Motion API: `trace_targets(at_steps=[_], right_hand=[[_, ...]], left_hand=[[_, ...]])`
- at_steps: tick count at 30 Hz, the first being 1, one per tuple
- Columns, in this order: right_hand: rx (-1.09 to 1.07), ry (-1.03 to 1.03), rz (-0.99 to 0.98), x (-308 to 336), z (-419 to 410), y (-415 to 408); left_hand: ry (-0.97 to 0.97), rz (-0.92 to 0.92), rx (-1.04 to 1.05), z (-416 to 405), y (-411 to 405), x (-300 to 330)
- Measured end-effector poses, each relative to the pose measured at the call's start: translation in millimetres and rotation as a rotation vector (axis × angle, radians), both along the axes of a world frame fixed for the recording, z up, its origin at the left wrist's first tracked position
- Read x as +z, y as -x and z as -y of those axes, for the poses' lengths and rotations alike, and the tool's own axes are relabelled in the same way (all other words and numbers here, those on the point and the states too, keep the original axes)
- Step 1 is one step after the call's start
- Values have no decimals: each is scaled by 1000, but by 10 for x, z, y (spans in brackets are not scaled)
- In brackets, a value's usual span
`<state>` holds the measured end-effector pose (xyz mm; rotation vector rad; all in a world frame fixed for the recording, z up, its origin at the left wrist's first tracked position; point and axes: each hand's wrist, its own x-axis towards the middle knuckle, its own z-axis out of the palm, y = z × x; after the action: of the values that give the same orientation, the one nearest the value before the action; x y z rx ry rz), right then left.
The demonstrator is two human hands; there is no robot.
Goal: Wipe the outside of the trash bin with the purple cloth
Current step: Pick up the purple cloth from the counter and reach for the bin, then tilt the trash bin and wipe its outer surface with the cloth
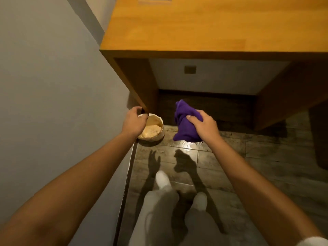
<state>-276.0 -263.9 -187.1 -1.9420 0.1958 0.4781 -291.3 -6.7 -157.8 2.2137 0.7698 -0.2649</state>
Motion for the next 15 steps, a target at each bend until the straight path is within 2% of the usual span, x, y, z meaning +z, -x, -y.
trace_targets(at_steps=[4, 10, 13, 15], right_hand=[[-75, -47, -51, -906, 49, -148], [-119, -150, -73, -2557, -210, -369], [-118, -171, -72, -3275, -293, -516], [-145, -165, -59, -3736, -304, -630]], left_hand=[[-198, -157, -195, 3, -45, -955], [-420, -163, -443, -107, -359, -2604], [-477, -204, -494, -152, -502, -3355], [-446, -217, -493, -115, -629, -3808]])
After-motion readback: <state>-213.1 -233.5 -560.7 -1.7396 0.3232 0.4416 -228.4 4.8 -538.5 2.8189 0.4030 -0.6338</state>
